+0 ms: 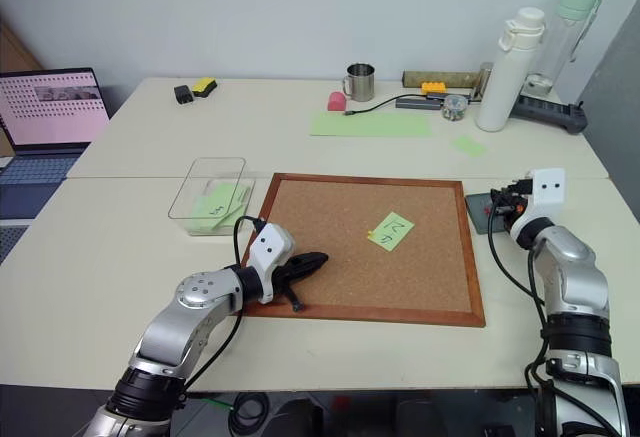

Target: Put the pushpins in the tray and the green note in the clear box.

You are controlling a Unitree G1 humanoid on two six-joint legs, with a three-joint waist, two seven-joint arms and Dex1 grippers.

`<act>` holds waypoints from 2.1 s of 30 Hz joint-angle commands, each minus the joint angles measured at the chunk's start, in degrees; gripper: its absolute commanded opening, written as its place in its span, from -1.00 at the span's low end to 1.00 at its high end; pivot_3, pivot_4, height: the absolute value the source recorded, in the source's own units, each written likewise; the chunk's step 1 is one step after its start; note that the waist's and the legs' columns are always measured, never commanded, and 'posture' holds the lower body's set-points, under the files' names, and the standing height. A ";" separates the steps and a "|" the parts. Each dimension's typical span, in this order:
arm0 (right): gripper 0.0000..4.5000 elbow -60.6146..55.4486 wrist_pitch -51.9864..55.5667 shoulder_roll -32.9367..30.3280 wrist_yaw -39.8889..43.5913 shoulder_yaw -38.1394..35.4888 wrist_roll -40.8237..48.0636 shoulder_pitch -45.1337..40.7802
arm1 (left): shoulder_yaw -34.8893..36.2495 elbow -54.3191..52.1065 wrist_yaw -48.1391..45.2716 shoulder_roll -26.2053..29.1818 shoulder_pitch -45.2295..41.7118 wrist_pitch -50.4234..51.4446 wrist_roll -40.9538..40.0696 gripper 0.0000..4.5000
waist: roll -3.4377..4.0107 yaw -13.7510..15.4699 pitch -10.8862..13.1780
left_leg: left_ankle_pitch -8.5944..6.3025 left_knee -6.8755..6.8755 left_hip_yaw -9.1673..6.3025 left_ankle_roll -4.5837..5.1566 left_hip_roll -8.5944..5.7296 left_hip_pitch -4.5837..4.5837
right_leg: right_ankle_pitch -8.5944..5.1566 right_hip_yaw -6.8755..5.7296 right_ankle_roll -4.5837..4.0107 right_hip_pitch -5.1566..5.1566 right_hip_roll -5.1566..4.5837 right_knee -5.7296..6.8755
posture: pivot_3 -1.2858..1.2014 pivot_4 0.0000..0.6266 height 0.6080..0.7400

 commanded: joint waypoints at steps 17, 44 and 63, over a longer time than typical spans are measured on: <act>0.32 -23.29 2.54 6.07 15.21 17.20 3.46 6.32 | -0.42 -0.94 0.87 0.59 1.01 0.91 0.42 -1.00 | 0.00 0.00 0.00 | 0.00 0.01 -0.06 0.00 0.02 -0.01 | 0.00 -0.04 0.00 0.00 0.02 0.00 | 0.03 -0.52 1.00; -0.71 -6.33 -0.80 14.19 13.67 26.00 -6.62 -0.66 | 0.36 -3.71 2.00 0.81 3.29 2.75 -0.11 -1.00 | -0.03 -0.11 -0.02 | 0.00 -0.01 -0.07 0.00 0.03 0.04 | 0.00 -0.06 0.00 0.00 0.02 0.01 | 0.03 -0.52 1.00; -0.99 -30.90 1.06 11.55 13.84 21.38 -2.32 2.86 | 2.18 2.63 0.51 1.71 -0.44 0.16 -0.30 -1.00 | 0.00 0.00 0.00 | 0.00 0.01 -0.12 -0.01 0.02 -0.06 | 0.00 -0.09 0.00 -0.05 0.01 0.02 | 0.03 -0.52 1.00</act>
